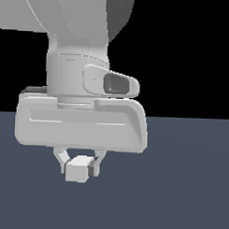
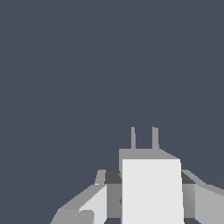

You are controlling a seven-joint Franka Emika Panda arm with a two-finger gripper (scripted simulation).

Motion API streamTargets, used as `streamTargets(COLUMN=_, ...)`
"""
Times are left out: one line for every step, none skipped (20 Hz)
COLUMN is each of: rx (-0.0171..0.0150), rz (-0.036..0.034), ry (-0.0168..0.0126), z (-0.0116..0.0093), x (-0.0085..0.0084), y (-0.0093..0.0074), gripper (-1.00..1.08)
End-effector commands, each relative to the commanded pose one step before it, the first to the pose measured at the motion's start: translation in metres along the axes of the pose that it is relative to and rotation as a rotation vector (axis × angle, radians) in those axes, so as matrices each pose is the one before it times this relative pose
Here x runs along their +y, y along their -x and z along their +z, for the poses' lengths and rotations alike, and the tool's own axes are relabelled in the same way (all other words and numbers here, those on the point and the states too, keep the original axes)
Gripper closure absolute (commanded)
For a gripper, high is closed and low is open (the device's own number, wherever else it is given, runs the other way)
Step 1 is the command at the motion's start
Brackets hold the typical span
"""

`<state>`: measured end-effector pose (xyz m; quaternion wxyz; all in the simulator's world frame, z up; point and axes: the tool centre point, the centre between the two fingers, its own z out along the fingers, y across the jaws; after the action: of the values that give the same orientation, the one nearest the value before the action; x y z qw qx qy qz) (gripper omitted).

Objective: Plug the charger into the wall socket.

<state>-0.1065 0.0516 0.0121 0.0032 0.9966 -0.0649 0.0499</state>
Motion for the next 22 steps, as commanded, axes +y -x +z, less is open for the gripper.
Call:
streamTargets(rx=0.00017, rz=0.00033, ry=0.00013, z=0.00027, x=0.00016, y=-0.00020, gripper=1.08)
streamTargets(rx=0.00000, rz=0.00000, ry=0.00000, z=-0.00031, x=-0.00004, y=0.00019, gripper=1.08)
streamTargets(rx=0.00000, rz=0.00000, ry=0.00000, z=-0.00014, x=-0.00010, y=-0.00019, gripper=1.08)
streamTargets(rx=0.00000, rz=0.00000, ry=0.00000, z=-0.00041, x=-0.00030, y=-0.00057, gripper=1.08)
streamTargets(rx=-0.00021, rz=0.00066, ry=0.00000, z=-0.00058, x=-0.00017, y=-0.00102, gripper=1.08)
streamTargets(rx=0.00001, rz=0.00049, ry=0.00003, z=-0.00097, x=-0.00045, y=-0.00139, gripper=1.08)
streamTargets(rx=0.00000, rz=0.00069, ry=0.00004, z=-0.00123, x=-0.00055, y=-0.00179, gripper=1.08)
streamTargets(rx=-0.00001, rz=0.00097, ry=0.00006, z=-0.00151, x=-0.00061, y=-0.00221, gripper=1.08)
streamTargets(rx=-0.00001, rz=0.00097, ry=0.00006, z=-0.00178, x=-0.00081, y=-0.00260, gripper=1.08)
streamTargets(rx=-0.00001, rz=0.00129, ry=0.00008, z=-0.00206, x=-0.00086, y=-0.00303, gripper=1.08)
streamTargets(rx=-0.00001, rz=0.00138, ry=0.00009, z=-0.00234, x=-0.00102, y=-0.00344, gripper=1.08)
streamTargets(rx=-0.00001, rz=0.00154, ry=0.00011, z=-0.00261, x=-0.00115, y=-0.00386, gripper=1.08)
streamTargets(rx=-0.00001, rz=0.00169, ry=0.00012, z=-0.00289, x=-0.00128, y=-0.00428, gripper=1.08)
streamTargets(rx=0.00000, rz=0.00189, ry=0.00014, z=-0.00314, x=-0.00137, y=-0.00469, gripper=1.08)
streamTargets(rx=0.00000, rz=0.00207, ry=0.00016, z=-0.00338, x=-0.00146, y=-0.00508, gripper=1.08)
streamTargets(rx=0.00000, rz=0.00212, ry=0.00018, z=-0.00359, x=-0.00161, y=-0.00543, gripper=1.08)
streamTargets(rx=0.00000, rz=0.00233, ry=0.00020, z=-0.00379, x=-0.00166, y=-0.00578, gripper=1.08)
streamTargets(rx=0.00001, rz=0.00243, ry=0.00022, z=-0.00396, x=-0.00175, y=-0.00609, gripper=1.08)
streamTargets(rx=0.00001, rz=0.00253, ry=0.00025, z=-0.00412, x=-0.00184, y=-0.00639, gripper=1.08)
streamTargets(rx=0.00001, rz=0.00262, ry=0.00027, z=-0.00426, x=-0.00192, y=-0.00667, gripper=1.08)
streamTargets(rx=0.00002, rz=0.00257, ry=0.00027, z=-0.00414, x=-0.00187, y=-0.00654, gripper=1.08)
streamTargets(rx=0.00002, rz=0.00243, ry=0.00027, z=-0.00385, x=-0.00175, y=-0.00616, gripper=1.08)
